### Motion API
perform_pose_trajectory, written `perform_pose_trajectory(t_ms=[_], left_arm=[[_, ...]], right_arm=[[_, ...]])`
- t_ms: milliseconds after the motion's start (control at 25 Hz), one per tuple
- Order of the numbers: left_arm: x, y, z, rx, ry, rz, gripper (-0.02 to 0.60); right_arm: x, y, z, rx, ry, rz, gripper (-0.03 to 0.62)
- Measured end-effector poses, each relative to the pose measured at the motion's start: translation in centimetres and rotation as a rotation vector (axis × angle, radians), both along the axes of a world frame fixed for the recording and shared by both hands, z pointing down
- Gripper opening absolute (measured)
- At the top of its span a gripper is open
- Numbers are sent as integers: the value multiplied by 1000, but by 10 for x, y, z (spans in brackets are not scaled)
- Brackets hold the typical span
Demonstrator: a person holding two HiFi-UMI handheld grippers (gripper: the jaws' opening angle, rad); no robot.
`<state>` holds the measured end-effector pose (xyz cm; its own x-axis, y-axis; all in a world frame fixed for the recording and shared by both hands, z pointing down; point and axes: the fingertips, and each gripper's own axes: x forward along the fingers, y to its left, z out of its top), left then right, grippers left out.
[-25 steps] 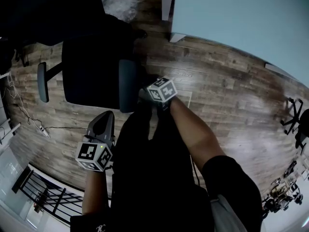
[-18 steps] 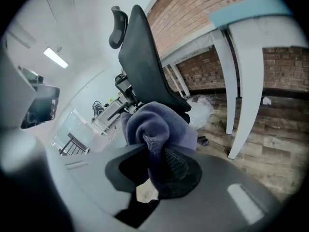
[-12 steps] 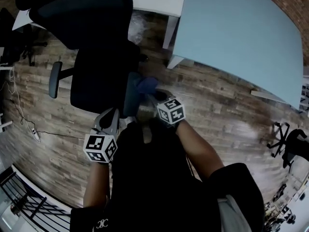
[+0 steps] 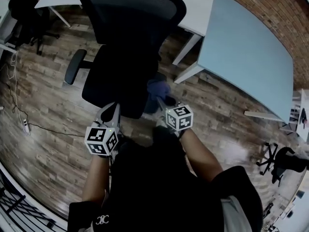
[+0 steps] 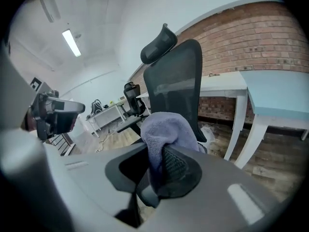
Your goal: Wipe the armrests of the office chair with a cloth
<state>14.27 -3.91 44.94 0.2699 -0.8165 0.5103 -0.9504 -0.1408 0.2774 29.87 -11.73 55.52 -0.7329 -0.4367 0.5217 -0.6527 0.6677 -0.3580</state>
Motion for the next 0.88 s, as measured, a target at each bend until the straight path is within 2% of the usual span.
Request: perform_pose_trajectory(t_ms=[200, 360, 560, 720, 880], left_arm=[[-94, 48, 1, 5, 16, -52, 5], [-157, 75, -13, 61, 19, -92, 5], [-223, 116, -10, 59, 35, -142, 5], [-261, 134, -5, 54, 55, -208, 5], [-268, 127, 5, 36, 63, -222, 5]], right_arm=[[-42, 45, -3, 2, 36, 112, 60], [-86, 75, -9, 14, 48, 135, 60], [-138, 99, -24, 40, 56, 143, 60], [-167, 108, -31, 40, 86, 98, 61], [-176, 101, -24, 22, 107, 93, 61]])
